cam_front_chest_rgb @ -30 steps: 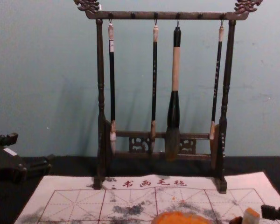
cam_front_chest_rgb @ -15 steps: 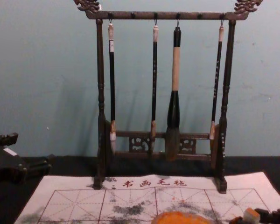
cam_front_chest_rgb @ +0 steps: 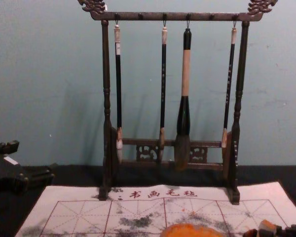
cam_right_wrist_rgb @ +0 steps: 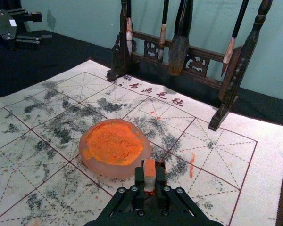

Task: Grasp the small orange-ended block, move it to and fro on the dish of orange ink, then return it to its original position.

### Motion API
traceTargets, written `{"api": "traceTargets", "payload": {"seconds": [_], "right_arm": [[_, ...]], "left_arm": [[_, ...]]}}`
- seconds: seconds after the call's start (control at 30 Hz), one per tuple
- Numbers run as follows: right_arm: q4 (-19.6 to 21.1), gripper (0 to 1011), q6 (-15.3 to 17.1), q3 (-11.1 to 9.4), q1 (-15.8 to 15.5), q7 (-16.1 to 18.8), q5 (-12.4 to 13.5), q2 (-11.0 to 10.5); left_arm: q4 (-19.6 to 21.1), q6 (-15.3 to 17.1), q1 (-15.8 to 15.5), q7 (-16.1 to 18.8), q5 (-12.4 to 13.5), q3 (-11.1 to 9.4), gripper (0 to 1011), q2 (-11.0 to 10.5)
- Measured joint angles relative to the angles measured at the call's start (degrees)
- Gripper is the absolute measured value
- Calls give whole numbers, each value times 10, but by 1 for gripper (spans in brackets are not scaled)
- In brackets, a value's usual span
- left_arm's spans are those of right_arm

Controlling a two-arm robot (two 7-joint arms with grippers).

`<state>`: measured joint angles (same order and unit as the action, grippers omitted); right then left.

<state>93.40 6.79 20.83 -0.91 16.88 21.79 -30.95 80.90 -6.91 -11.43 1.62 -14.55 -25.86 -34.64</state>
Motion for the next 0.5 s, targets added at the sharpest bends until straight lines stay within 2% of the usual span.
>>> {"api": "traceTargets", "payload": {"seconds": [0.5], "right_arm": [[0, 82, 0, 0, 0, 0, 0, 0]], "left_arm": [[0, 0, 0, 0, 0, 0, 1001, 0]]}}
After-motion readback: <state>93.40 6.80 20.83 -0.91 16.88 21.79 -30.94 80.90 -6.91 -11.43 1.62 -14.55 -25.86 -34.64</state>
